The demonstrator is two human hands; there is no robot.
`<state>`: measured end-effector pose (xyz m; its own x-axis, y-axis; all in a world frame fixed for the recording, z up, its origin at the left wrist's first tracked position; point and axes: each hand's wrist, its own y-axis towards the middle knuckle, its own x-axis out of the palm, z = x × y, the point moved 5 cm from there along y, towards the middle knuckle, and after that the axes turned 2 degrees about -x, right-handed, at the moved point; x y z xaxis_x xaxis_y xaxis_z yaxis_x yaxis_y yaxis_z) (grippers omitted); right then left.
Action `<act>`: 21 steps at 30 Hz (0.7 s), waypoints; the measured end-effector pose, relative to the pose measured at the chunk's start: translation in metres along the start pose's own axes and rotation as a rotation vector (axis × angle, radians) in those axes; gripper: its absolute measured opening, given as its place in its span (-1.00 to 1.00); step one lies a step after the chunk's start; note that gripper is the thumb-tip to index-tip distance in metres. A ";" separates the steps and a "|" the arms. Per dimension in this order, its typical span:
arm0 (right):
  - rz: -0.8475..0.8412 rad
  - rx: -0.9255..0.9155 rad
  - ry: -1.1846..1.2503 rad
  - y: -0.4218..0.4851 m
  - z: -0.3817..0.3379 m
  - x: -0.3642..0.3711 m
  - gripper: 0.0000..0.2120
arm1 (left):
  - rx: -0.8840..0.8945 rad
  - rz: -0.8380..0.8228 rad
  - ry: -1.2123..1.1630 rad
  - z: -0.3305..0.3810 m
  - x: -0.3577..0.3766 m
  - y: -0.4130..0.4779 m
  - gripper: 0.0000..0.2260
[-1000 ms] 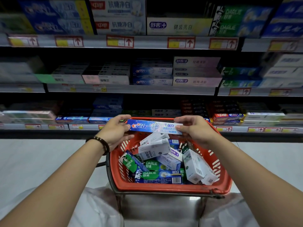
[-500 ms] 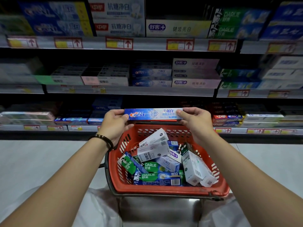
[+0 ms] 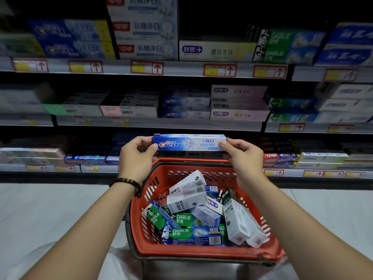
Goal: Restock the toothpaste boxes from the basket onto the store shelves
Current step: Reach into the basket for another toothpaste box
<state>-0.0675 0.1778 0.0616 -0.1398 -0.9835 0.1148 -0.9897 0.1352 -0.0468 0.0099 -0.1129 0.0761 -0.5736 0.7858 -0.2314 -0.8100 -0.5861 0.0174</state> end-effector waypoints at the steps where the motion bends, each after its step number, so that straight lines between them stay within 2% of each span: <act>1: 0.008 -0.004 0.004 0.000 -0.001 0.000 -0.92 | 0.004 0.010 -0.006 0.002 0.000 -0.001 -0.85; 5: 0.039 -0.026 0.025 -0.002 -0.005 0.003 -0.94 | 0.020 0.050 -0.029 0.010 0.000 -0.004 -0.80; 9: 0.067 -0.074 -0.003 -0.004 -0.012 0.004 -0.88 | 0.018 0.056 -0.024 0.019 -0.001 -0.002 -0.78; 14: 0.055 -0.111 -0.027 0.000 -0.018 0.009 -0.80 | 0.017 0.065 0.002 0.027 0.001 0.005 -0.66; 21: 0.030 -0.197 -0.040 0.016 -0.034 0.021 -0.75 | 0.015 0.048 -0.040 0.038 0.010 0.022 -0.65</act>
<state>-0.0871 0.1631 0.0975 -0.1717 -0.9822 0.0765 -0.9726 0.1814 0.1457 -0.0187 -0.1106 0.1113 -0.6160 0.7643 -0.1907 -0.7830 -0.6206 0.0417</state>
